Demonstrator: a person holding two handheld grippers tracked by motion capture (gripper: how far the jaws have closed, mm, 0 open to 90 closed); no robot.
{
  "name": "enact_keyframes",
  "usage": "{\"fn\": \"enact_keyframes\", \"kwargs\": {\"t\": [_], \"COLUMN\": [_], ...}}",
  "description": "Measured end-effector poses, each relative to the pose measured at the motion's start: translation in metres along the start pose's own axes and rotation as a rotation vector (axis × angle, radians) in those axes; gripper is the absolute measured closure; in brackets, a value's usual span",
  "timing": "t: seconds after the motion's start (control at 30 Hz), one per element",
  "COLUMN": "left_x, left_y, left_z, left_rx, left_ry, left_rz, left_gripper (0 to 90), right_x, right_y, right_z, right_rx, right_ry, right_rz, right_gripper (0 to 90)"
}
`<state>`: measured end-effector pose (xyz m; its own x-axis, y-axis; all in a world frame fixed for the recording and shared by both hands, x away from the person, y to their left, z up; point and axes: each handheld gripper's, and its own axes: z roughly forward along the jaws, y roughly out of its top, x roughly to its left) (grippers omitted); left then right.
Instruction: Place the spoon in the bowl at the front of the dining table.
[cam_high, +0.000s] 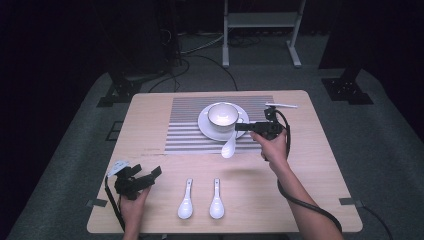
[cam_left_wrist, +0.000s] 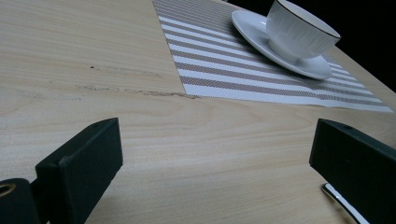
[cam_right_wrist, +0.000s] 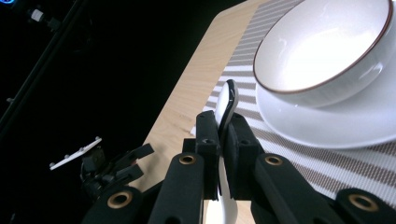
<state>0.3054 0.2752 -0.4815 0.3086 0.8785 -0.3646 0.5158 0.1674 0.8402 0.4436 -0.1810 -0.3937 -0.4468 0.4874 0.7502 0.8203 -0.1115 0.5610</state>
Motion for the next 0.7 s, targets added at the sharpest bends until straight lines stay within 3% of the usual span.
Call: {"fn": "enact_keyframes", "kwargs": {"t": [0.7], "left_x": [0.001], "left_y": [0.0], "left_z": [-0.001], "left_rx": [-0.004], "left_ry": [-0.002], "left_rz": [-0.006], "left_gripper": [1.2], "right_x": [0.011], "right_y": [0.039], "right_z": [0.014], "right_rx": [-0.049], "right_ry": [-0.083], "right_rz": [-0.02], "right_gripper": [84.7]}}
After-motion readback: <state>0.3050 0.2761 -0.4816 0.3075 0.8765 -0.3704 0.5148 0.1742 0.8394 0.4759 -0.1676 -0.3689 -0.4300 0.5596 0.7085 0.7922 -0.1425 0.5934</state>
